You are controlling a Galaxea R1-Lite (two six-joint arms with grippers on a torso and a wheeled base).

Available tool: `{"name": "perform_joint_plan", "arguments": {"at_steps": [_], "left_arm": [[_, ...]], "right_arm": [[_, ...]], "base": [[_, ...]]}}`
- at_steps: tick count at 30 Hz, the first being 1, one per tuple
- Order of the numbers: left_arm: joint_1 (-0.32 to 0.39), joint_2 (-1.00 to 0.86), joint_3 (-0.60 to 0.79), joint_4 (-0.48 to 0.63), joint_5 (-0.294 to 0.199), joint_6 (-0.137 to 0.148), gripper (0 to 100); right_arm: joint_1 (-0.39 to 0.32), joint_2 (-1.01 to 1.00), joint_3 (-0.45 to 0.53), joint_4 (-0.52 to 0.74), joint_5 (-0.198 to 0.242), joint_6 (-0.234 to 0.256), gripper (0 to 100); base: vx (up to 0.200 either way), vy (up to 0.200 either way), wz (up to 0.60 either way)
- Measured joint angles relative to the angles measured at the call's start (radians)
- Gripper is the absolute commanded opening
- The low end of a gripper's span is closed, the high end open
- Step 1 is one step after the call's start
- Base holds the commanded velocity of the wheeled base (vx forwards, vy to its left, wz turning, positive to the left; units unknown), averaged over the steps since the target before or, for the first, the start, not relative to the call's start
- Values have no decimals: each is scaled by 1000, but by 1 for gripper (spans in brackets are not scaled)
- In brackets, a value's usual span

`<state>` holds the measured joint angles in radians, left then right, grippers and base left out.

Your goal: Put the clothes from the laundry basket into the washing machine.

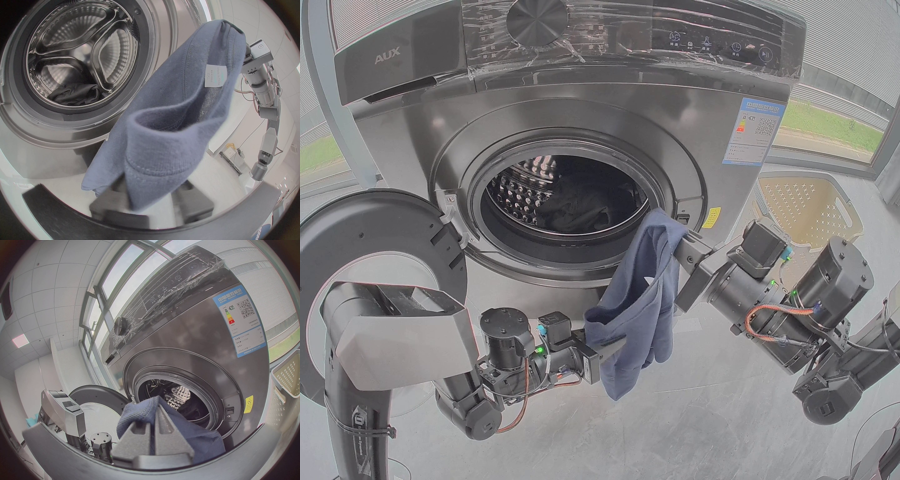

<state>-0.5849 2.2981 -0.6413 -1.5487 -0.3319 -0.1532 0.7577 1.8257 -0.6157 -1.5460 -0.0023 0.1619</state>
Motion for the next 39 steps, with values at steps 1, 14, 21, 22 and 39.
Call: {"name": "perform_joint_plan", "arguments": {"at_steps": [1,14,21,22,39], "left_arm": [[1,0,0,0,1,0,0],[54,-132,67,1,42,-1,0],[90,-324,234,2,50,-5,0],[96,-354,254,3,51,-7,0],[203,-659,278,13,54,-29,0]], "right_arm": [[-1,0,0,0,0,0,0],[-39,2,25,0,0,0,0],[-52,5,76,-1,1,2,0],[-53,4,84,-1,1,2,0],[-104,-29,135,0,7,-16,0]], "base": [[0,0,0],[0,0,0],[0,0,0],[0,0,0],[0,0,0]]}}
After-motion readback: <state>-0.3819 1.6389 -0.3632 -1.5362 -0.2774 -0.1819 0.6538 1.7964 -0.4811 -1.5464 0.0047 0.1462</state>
